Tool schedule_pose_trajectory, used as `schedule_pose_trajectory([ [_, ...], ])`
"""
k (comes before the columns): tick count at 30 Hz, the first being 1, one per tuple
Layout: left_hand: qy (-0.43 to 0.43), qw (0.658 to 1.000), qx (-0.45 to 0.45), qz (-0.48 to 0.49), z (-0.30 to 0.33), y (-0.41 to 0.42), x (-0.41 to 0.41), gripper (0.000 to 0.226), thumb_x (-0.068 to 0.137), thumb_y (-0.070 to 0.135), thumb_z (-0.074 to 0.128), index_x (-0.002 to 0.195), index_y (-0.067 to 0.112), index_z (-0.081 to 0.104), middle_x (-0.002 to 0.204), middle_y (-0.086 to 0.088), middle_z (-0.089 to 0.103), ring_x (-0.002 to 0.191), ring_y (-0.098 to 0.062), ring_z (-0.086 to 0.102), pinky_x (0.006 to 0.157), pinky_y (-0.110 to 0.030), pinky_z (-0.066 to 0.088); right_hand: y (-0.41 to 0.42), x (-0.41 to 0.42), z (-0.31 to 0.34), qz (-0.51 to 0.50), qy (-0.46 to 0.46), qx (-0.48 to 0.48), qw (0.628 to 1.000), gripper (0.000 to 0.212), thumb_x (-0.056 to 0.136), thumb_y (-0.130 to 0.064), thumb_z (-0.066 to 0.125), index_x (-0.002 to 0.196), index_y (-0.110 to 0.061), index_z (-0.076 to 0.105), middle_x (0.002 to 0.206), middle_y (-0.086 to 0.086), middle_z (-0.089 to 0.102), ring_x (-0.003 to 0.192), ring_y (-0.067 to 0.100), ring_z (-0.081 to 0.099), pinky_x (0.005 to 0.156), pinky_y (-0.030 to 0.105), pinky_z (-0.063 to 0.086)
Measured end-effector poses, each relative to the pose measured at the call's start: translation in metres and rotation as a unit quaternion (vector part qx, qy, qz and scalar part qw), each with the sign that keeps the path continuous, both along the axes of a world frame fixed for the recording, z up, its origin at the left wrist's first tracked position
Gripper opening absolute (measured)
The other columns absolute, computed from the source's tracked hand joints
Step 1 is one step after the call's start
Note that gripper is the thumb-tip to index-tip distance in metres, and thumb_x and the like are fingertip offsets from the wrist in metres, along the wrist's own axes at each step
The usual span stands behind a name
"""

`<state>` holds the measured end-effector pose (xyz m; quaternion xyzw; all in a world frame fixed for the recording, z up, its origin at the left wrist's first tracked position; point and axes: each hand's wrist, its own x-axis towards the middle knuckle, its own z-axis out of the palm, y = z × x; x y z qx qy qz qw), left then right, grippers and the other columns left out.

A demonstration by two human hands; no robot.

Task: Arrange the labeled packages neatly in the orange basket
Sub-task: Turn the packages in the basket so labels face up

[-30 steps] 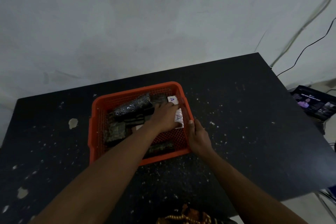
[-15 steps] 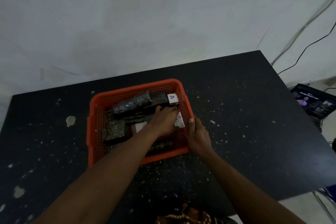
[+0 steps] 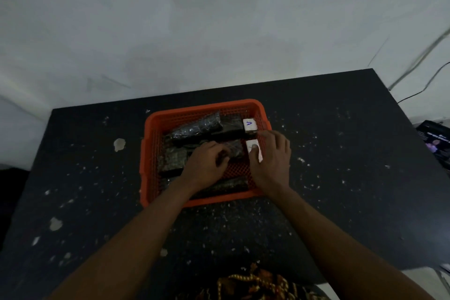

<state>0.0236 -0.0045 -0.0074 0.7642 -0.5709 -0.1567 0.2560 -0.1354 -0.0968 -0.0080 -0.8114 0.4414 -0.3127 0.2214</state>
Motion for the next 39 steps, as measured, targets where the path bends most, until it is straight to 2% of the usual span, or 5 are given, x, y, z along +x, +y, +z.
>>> schedule_pose_trajectory([
  [16, -0.154, 0.981, 0.112, -0.046, -0.01, 0.0, 0.002, 0.069, 0.085, 0.026, 0.07, 0.147, 0.023, 0.038, 0.154, -0.006, 0.032, 0.137, -0.029, 0.03, 0.109, -0.044, 0.026, 0.01, 0.007, -0.016, -0.07, 0.076, 0.111, 0.988, 0.058, 0.093, -0.022, 0.035, 0.149, -0.014, 0.019, 0.156, 0.014, 0.022, 0.14, 0.032, 0.028, 0.103, 0.052, 0.04],
  [21, -0.146, 0.98, 0.131, -0.037, -0.019, -0.009, 0.003, 0.081, 0.082, 0.023, 0.073, 0.15, 0.018, 0.029, 0.158, -0.008, 0.024, 0.143, -0.029, 0.021, 0.114, -0.045, 0.022, 0.003, 0.003, -0.012, -0.087, 0.078, 0.138, 0.984, 0.08, 0.074, -0.055, 0.015, 0.145, -0.02, 0.022, 0.139, 0.013, 0.044, 0.107, 0.038, 0.057, 0.077, 0.05, 0.046],
  [32, -0.2, 0.974, 0.108, -0.019, -0.033, -0.019, 0.008, 0.085, 0.08, 0.009, 0.072, 0.15, 0.014, 0.024, 0.151, -0.014, 0.029, 0.135, -0.033, 0.029, 0.105, -0.041, 0.034, -0.005, -0.001, -0.019, -0.087, 0.077, 0.174, 0.978, 0.043, 0.081, -0.051, 0.014, 0.11, -0.027, 0.034, 0.108, 0.003, 0.059, 0.074, 0.02, 0.051, 0.069, 0.039, 0.039],
  [35, -0.151, 0.985, 0.08, 0.007, -0.036, -0.02, 0.008, 0.076, 0.081, 0.007, 0.069, 0.146, 0.012, 0.029, 0.142, -0.016, 0.035, 0.125, -0.033, 0.037, 0.091, -0.041, 0.047, -0.005, -0.001, -0.018, -0.089, 0.078, 0.18, 0.977, 0.044, 0.08, -0.052, 0.013, 0.11, -0.027, 0.034, 0.108, 0.001, 0.058, 0.076, 0.023, 0.055, 0.069, 0.04, 0.04],
  [39, 0.135, 0.986, 0.026, 0.097, -0.028, -0.015, 0.009, 0.064, 0.072, 0.037, 0.07, 0.128, 0.016, 0.045, 0.116, -0.004, 0.057, 0.097, -0.019, 0.057, 0.074, -0.032, 0.048, -0.004, -0.001, -0.017, -0.092, 0.074, 0.178, 0.977, 0.051, 0.079, -0.054, 0.013, 0.115, -0.026, 0.034, 0.111, 0.003, 0.058, 0.076, 0.021, 0.051, 0.069, 0.04, 0.04],
])
